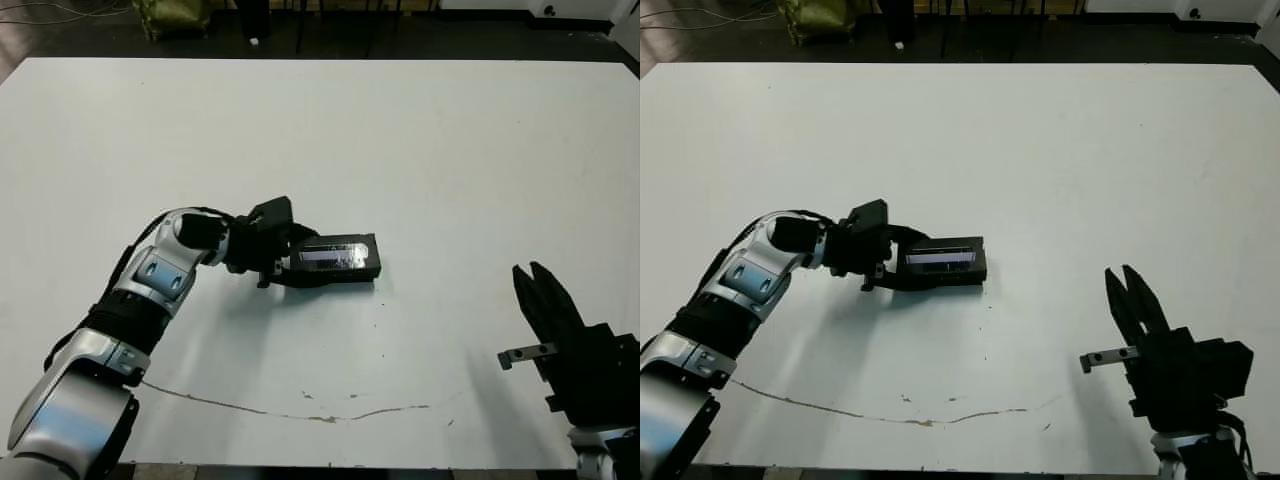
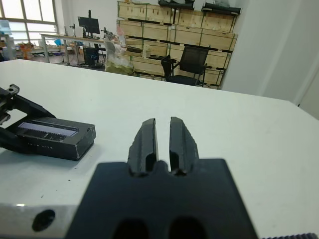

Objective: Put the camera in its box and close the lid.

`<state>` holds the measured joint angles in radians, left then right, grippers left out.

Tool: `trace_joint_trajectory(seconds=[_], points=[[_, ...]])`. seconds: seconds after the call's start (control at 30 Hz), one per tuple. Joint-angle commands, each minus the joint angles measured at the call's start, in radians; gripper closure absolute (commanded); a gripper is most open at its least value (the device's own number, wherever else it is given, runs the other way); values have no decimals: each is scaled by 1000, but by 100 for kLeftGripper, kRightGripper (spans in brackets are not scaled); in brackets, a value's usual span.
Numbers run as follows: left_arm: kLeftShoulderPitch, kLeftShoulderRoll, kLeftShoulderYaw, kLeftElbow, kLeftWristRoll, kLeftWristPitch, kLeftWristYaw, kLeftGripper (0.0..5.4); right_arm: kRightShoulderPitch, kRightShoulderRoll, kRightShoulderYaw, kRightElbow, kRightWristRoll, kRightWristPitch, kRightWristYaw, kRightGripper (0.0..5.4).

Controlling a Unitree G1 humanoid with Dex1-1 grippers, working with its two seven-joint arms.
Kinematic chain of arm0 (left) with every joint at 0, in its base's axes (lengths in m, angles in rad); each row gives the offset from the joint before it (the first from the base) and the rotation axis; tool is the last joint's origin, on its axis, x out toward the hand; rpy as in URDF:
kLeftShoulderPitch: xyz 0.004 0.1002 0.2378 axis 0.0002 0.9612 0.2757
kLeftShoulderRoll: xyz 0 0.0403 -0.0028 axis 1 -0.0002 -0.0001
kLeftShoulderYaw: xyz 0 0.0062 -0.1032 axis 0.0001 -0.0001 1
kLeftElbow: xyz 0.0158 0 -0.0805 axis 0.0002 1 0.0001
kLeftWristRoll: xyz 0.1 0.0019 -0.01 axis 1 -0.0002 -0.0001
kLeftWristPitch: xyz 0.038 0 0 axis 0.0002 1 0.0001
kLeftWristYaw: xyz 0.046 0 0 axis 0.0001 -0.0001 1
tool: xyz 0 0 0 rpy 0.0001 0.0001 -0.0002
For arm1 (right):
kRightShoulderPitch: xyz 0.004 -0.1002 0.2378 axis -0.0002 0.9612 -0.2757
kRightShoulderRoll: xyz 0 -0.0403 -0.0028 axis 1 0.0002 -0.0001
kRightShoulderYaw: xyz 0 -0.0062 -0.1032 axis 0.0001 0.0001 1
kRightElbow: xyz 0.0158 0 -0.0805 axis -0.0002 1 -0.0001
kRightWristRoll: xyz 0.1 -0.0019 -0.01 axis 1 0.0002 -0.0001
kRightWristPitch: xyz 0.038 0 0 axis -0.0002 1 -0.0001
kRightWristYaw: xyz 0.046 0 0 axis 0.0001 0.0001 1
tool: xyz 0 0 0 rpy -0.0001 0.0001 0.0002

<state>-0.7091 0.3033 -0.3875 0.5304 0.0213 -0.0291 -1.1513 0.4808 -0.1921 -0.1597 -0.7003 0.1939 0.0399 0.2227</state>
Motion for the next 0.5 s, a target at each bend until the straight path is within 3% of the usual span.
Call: trace_joint_trajectory(seconds=[0.03,0.33,0.5], points=[[-14,-33,-43,81,46,-24,0,289,17,5,1,10,-1,29,-12,540],[-57,-101,-63,229,62,-97,-4,290,37,4,-6,1,4,25,-10,540],[-67,-126,-40,289,42,-52,-7,290,57,16,-6,-16,14,26,-15,540]])
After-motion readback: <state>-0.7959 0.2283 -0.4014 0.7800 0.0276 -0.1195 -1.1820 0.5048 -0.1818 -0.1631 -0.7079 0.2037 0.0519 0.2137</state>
